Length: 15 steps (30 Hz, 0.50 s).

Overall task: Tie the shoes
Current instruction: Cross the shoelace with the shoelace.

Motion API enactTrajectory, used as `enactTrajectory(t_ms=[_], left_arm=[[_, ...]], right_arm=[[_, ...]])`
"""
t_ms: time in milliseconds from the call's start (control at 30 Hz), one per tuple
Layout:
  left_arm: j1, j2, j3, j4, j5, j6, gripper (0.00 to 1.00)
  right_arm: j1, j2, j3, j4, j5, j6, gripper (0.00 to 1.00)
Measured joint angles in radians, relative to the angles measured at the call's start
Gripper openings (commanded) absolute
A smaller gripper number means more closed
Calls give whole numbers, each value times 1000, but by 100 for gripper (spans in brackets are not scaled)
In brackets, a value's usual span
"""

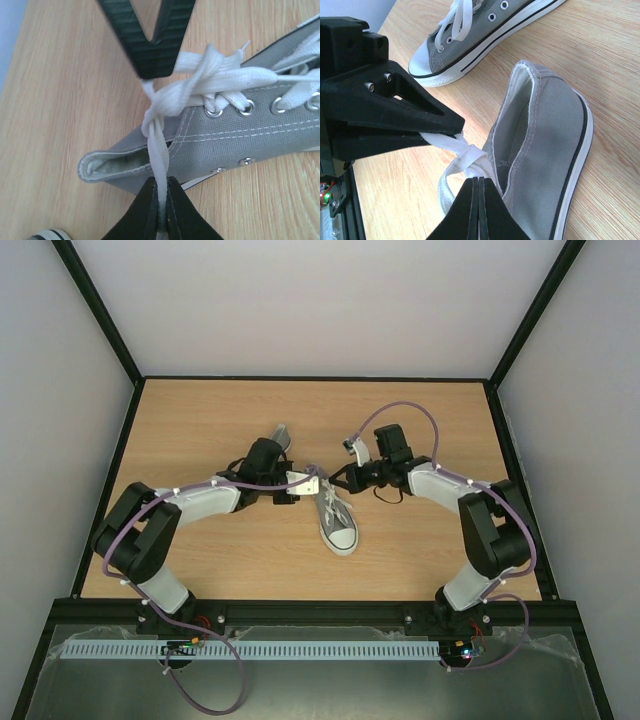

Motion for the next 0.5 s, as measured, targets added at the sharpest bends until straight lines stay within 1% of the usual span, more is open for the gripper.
enactTrajectory(t_ms=[267,500], left_arm=[[2,-3,-4,-29,-5,28,3],[8,-15,-23,-70,-1,89,2]], right_arm=[[-8,-84,-65,3,68,34,1],[-23,-97,-100,3,121,64,1]])
